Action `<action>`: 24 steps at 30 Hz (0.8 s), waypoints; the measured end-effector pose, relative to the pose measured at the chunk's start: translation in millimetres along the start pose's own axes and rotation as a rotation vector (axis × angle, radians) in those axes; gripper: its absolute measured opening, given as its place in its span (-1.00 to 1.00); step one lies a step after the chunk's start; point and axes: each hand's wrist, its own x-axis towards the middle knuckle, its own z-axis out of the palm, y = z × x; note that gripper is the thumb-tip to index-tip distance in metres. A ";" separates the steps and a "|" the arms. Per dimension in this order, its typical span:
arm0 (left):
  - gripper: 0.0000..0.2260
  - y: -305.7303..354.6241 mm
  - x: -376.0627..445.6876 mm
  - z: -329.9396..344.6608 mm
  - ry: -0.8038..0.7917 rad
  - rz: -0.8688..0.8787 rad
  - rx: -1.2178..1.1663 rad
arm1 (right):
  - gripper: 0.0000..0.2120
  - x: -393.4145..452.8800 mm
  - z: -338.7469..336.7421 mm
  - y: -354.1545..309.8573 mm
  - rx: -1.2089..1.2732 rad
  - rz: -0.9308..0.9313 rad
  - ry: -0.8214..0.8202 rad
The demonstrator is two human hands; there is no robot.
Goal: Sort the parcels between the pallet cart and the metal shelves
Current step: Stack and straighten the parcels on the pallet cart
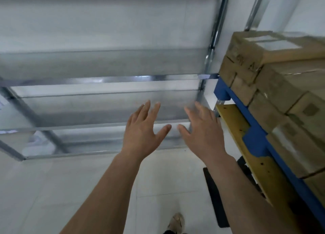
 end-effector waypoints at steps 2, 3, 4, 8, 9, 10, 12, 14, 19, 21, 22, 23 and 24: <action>-0.34 4.7 38.5 6.5 -0.012 0.060 -0.003 | -0.43 26.8 0.4 14.0 -0.004 0.042 0.014; -0.34 8.2 57.8 10.3 -0.012 0.086 -0.013 | -0.43 40.6 0.0 20.8 -0.008 0.060 0.026; -0.35 12.3 76.6 15.1 -0.009 0.111 -0.025 | -0.43 54.1 -0.6 27.5 -0.013 0.076 0.039; -0.33 28.8 139.6 39.3 -0.032 0.187 -0.028 | -0.41 99.7 -2.4 50.4 -0.068 0.136 0.080; -0.33 32.9 155.1 47.3 -0.041 0.211 -0.036 | -0.42 110.0 -3.5 56.6 -0.077 0.155 0.099; -0.33 34.5 164.0 52.0 -0.043 0.226 -0.043 | -0.43 115.8 -5.2 59.4 -0.070 0.165 0.117; -0.34 38.8 185.6 63.9 -0.057 0.265 -0.071 | -0.45 127.7 -7.3 68.6 -0.051 0.198 0.171; -0.34 43.4 205.5 76.1 -0.078 0.300 -0.098 | -0.46 139.2 -8.4 77.7 -0.062 0.246 0.209; -0.35 61.6 259.6 104.0 -0.093 0.447 -0.206 | -0.46 172.2 -14.3 100.9 -0.137 0.358 0.246; -0.34 69.7 284.5 114.3 -0.118 0.512 -0.247 | -0.50 183.7 -19.2 109.2 -0.179 0.407 0.275; -0.33 74.0 297.9 118.8 -0.148 0.537 -0.262 | -0.52 188.6 -22.6 112.2 -0.185 0.438 0.305; -0.31 78.8 311.9 122.8 -0.183 0.564 -0.275 | -0.55 193.3 -26.6 114.3 -0.186 0.470 0.345; -0.30 84.0 325.9 125.8 -0.213 0.600 -0.279 | -0.56 197.5 -30.7 116.1 -0.194 0.503 0.388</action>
